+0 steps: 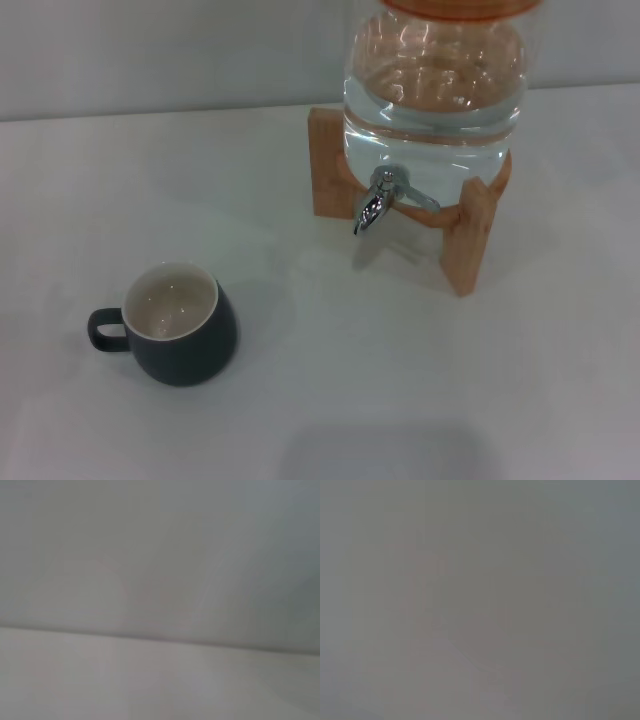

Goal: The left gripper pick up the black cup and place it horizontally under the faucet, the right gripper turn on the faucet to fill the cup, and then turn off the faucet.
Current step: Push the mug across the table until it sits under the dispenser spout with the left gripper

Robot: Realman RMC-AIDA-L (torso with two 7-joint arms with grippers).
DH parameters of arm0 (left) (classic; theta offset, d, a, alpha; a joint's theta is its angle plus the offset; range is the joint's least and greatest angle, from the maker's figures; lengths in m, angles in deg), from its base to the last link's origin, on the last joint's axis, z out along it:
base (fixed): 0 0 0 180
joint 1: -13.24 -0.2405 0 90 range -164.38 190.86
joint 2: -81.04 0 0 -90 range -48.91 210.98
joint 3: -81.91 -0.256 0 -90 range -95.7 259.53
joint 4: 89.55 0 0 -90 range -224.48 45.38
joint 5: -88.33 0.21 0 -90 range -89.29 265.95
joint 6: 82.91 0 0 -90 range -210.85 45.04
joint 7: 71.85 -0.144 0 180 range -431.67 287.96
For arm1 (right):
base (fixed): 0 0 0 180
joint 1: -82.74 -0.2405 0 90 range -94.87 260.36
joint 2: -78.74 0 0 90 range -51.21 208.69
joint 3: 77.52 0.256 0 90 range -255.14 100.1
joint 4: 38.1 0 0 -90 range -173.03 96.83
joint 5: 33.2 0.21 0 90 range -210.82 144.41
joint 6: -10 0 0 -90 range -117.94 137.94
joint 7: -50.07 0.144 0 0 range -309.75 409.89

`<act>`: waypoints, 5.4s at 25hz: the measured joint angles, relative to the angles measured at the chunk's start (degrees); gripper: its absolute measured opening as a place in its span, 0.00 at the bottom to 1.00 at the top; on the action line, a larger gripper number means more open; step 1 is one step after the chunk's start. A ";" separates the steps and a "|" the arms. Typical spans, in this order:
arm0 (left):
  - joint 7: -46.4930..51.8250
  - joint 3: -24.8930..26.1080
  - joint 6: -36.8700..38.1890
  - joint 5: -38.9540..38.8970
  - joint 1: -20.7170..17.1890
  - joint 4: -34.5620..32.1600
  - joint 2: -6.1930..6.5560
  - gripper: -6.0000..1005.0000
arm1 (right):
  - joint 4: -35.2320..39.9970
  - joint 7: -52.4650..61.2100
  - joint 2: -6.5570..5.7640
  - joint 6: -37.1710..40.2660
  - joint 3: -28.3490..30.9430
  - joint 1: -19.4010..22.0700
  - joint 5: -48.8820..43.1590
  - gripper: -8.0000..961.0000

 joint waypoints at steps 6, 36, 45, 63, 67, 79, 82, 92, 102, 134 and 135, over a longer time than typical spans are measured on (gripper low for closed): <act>-0.09 -0.10 1.01 2.53 2.93 1.91 -0.06 0.86 | -0.17 -0.02 -0.08 0.07 0.00 0.10 0.13 0.88; -35.47 -11.40 -1.21 -27.67 0.29 13.41 0.05 0.86 | -0.85 -0.17 -0.17 0.31 1.49 0.04 0.92 0.88; -35.51 -11.41 -0.30 -27.72 0.78 13.50 0.07 0.86 | -0.96 -0.15 -0.03 0.63 1.53 0.06 0.92 0.88; -36.08 -11.82 1.82 -27.67 1.64 13.94 0.05 0.86 | -0.99 -0.15 0.09 1.03 1.58 0.13 2.32 0.88; -37.68 -12.95 3.93 -27.41 2.84 16.49 -0.07 0.86 | -1.55 -0.18 -0.06 1.28 1.58 -0.02 2.32 0.88; -43.31 -15.65 4.99 -27.72 7.57 24.26 -0.29 0.86 | -1.68 -0.08 -0.44 1.41 1.58 -0.33 2.32 0.88; -43.30 -16.20 4.38 -27.80 7.44 23.93 -0.29 0.86 | -1.68 0.02 -0.67 1.43 1.58 -0.21 2.32 0.88; -40.90 -15.07 1.07 -29.77 3.75 20.81 0.27 0.86 | -1.67 -0.05 -0.94 2.03 1.58 -0.32 2.34 0.88; -40.15 -5.68 -2.05 -31.63 -3.00 17.54 0.28 0.86 | -2.29 -0.23 -1.20 2.10 1.57 -0.38 2.40 0.88; -56.38 -9.75 -7.76 -31.67 1.57 30.56 -0.20 0.86 | -2.37 0.26 -0.43 2.01 1.49 -1.61 2.43 0.88; -56.38 -9.75 -7.69 -31.67 1.65 30.56 -0.20 0.86 | -2.38 0.25 -0.44 2.05 1.49 -1.61 2.44 0.88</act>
